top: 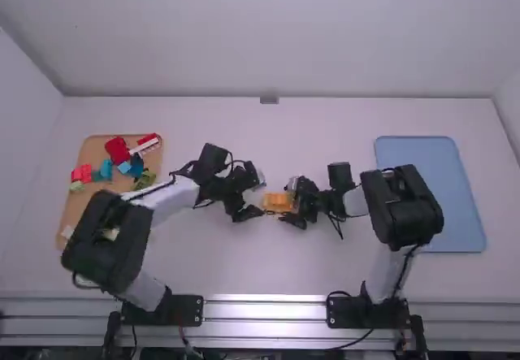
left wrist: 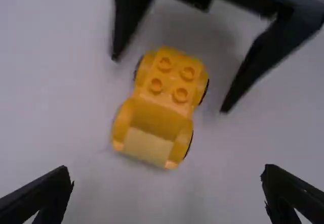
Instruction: Assemble lego blocks to make yellow taxi
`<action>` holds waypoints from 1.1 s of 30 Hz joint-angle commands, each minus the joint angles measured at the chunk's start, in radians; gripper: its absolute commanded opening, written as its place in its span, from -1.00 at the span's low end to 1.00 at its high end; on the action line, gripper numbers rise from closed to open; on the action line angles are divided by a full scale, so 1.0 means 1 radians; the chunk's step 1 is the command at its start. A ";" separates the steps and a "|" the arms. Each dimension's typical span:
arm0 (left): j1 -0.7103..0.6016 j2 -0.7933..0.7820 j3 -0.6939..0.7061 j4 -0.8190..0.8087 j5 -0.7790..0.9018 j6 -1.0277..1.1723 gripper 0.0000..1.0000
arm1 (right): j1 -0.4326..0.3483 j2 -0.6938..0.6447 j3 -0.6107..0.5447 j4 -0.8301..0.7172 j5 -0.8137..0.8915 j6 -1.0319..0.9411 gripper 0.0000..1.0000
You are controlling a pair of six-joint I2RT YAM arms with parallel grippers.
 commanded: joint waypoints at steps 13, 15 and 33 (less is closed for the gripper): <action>0.005 -0.511 0.044 -0.151 -0.799 -0.707 0.98 | 0.152 0.041 0.273 -0.364 0.243 -0.033 0.12; 0.005 -0.534 0.043 -0.168 -0.906 -0.790 0.98 | 0.150 0.024 0.314 -0.462 0.305 -0.034 0.00; 0.005 -0.535 0.042 -0.177 -1.104 -0.871 0.98 | -0.257 -0.282 0.607 -1.083 0.817 0.071 -0.37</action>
